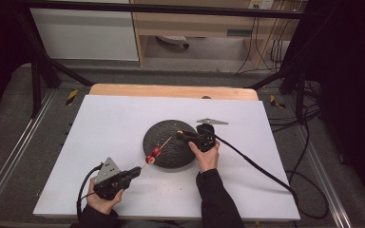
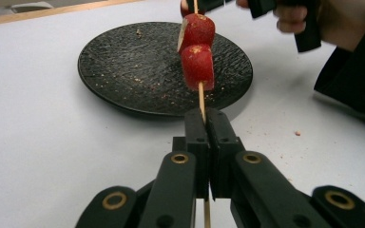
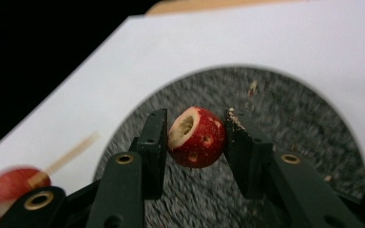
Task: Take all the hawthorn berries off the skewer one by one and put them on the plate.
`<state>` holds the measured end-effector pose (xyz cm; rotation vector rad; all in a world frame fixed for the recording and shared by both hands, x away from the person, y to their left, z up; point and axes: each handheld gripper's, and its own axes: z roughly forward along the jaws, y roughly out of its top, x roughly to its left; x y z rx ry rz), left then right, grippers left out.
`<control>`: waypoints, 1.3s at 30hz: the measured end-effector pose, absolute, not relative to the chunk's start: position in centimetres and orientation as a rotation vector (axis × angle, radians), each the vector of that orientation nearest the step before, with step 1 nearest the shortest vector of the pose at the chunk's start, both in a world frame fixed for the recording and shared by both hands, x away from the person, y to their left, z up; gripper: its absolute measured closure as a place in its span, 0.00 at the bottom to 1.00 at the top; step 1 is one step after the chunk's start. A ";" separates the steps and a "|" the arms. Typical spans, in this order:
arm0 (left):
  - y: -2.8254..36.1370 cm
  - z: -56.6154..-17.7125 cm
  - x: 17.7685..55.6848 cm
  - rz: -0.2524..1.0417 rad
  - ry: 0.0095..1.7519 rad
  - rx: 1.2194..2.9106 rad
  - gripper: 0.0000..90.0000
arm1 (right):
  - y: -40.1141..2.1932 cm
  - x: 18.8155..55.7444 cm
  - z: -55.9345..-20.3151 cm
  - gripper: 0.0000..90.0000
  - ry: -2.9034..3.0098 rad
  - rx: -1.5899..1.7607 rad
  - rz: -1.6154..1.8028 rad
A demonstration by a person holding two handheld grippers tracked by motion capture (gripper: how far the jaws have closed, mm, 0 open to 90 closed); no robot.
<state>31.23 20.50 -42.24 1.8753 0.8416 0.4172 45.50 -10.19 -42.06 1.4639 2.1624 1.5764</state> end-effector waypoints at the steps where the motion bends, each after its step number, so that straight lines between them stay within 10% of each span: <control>1: 20.5 -42.3 31.3 0.417 0.843 1.876 0.98 | -10.0 45.5 -42.5 0.69 2.188 1.467 1.556; 10: 20.4 -42.4 31.3 0.408 0.843 1.884 0.98 | -9.1 45.4 -44.9 0.64 2.296 1.462 1.448; 23: 20.3 -42.4 31.3 0.410 0.847 1.880 0.98 | -9.9 43.4 -42.9 0.12 2.303 1.311 1.523; 39: 19.8 -42.4 31.2 0.410 0.838 1.882 0.98 | -9.4 40.2 -41.7 0.09 2.305 1.243 1.685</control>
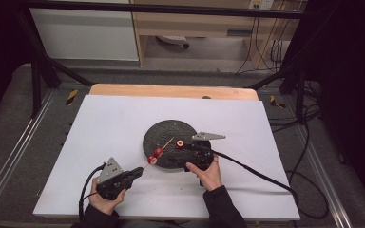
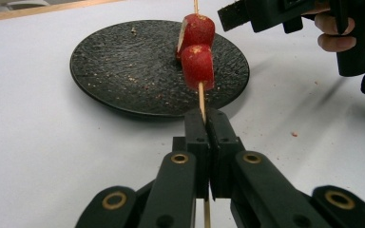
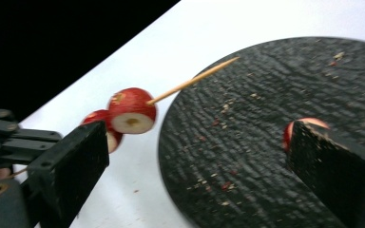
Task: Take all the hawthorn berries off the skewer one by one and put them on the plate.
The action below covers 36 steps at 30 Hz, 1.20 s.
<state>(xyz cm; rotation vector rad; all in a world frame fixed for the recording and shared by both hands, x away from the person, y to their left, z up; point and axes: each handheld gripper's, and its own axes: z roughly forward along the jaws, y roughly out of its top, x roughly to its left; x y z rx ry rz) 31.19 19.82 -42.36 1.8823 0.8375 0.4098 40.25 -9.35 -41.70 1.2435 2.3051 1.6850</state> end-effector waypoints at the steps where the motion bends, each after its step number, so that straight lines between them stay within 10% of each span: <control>1: 19.8 -42.4 31.2 0.410 0.837 1.883 0.98 | -9.3 40.2 -41.7 0.10 2.308 1.244 1.691; 36: 19.0 -42.3 30.9 0.401 0.811 1.887 0.98 | -7.0 40.1 -42.0 0.60 2.347 1.241 1.826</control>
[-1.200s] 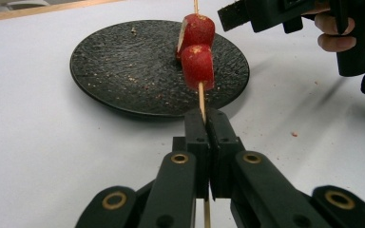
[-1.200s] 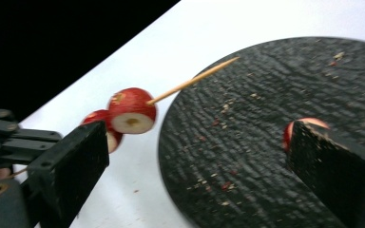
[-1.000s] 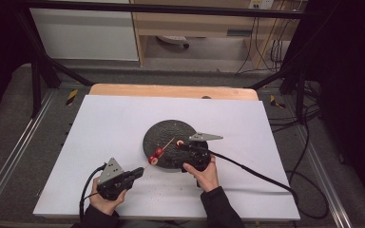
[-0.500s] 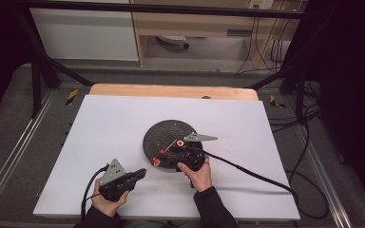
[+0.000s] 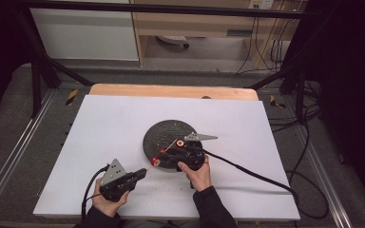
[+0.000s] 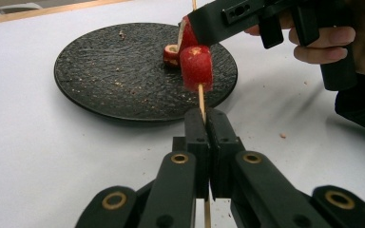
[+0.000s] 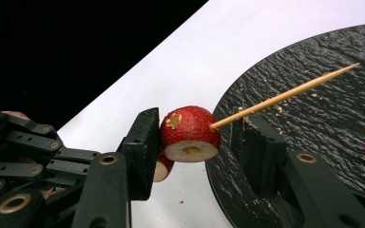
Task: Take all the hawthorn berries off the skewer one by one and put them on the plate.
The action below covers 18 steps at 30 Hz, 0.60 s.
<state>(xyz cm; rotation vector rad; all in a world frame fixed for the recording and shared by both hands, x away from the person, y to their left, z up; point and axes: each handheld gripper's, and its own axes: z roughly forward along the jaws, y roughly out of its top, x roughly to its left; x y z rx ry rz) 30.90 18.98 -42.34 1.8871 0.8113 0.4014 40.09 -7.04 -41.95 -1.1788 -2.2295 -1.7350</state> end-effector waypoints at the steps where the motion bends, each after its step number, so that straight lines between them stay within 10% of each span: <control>1: 19.0 -42.4 30.9 0.401 0.813 1.887 0.98 | -7.0 40.1 -42.0 0.61 -2.228 -1.180 -1.735; 18: 18.9 -42.0 30.7 0.426 0.792 1.862 0.98 | -7.5 40.2 -40.9 0.67 -2.183 -1.174 -1.774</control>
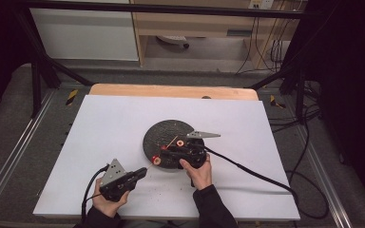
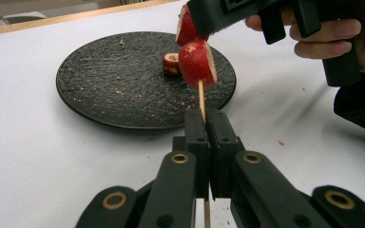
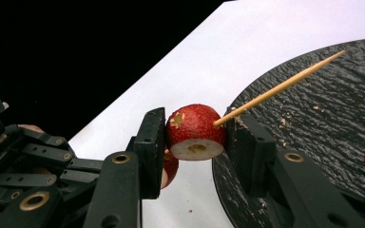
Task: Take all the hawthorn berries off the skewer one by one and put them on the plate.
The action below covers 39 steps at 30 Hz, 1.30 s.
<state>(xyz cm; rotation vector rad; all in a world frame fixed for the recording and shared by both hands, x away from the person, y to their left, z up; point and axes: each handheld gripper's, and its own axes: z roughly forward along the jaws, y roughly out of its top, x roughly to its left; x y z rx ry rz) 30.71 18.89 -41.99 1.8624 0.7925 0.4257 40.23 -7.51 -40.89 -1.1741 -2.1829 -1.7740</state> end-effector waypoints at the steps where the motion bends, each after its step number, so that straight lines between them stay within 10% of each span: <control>1: 18.9 -41.9 30.7 0.429 0.791 1.859 0.98 | -7.6 40.3 -40.8 0.67 -2.178 -1.178 -1.774; 39: 20.1 -41.8 30.7 0.440 0.829 1.840 0.98 | -12.0 44.7 -38.0 0.67 -2.328 -1.453 -1.781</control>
